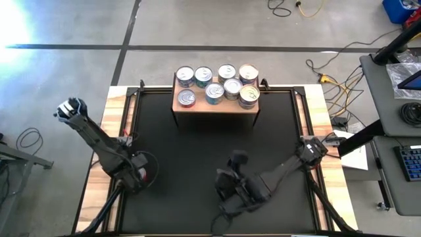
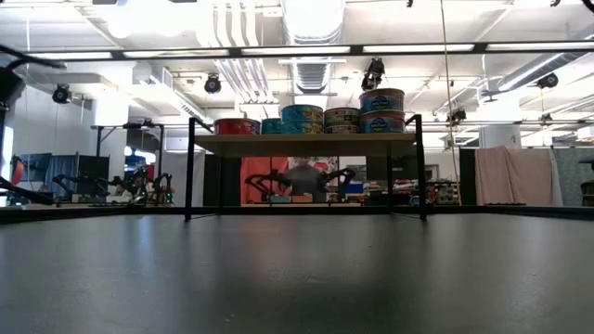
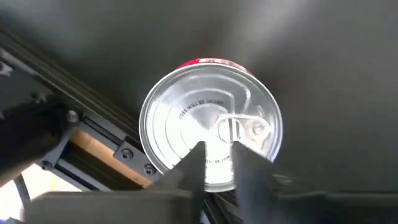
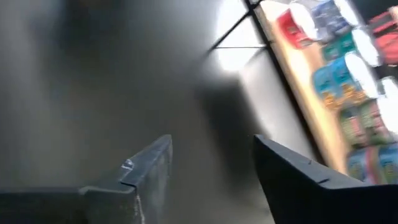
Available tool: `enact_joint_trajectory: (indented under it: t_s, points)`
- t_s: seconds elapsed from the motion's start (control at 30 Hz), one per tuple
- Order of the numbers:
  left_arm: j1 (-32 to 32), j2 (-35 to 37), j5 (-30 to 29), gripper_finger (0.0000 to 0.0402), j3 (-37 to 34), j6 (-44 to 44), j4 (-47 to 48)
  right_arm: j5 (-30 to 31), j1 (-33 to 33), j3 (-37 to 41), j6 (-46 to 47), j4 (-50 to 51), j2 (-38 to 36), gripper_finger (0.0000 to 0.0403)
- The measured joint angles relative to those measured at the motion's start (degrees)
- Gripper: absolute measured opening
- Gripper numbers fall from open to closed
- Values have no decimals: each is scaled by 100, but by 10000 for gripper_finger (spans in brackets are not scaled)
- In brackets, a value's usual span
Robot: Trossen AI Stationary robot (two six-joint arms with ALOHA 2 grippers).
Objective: Stack canned seafood by type on shelf
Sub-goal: Stack the red tuna can on top of the red tuna can on the shelf
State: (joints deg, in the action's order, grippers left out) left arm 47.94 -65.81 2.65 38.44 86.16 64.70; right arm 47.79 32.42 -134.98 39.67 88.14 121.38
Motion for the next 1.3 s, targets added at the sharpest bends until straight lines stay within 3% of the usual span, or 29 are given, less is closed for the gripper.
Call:
enact_joint_trajectory:
  t_s: [0.1, 0.27, 0.43, 0.53, 0.67, 0.77, 0.9, 1.07, 1.3]
  points:
    - [-184, -286, 144, 11, -50, 116, -73, -142, 318, 0, 343, 8, 0, 200]
    - [-473, -803, 180, 9, -11, -305, -1072, -129, 839, 0, 797, 13, 0, 186]
    - [-749, -1375, -1194, 2, 410, -1489, -3277, 76, 1078, 0, 1250, -6, 24, 192]
    - [-1056, -1749, -1662, 1, 903, -2218, -4401, 170, 1120, 9, 1580, -60, 102, 206]
    - [-1310, -2215, -1906, 1, 1789, -3039, -4052, 11, 1173, 22, 1659, -214, 311, 237]
    - [-1298, -2436, -1893, 8, 2331, -3270, -3116, -537, 1179, 22, 1679, -440, 411, 270]
    - [-1127, -2613, -1742, 38, 2425, -2871, -1950, -939, 1043, 22, 1677, -851, 556, 321]
    - [-764, -2463, -1226, 103, 2040, -2453, -1811, -1789, 708, 22, 1461, -1127, 715, 378]
    - [-330, -1915, -1082, 236, 1860, -2043, -1655, -2242, 242, 26, 387, -1605, 911, 399]
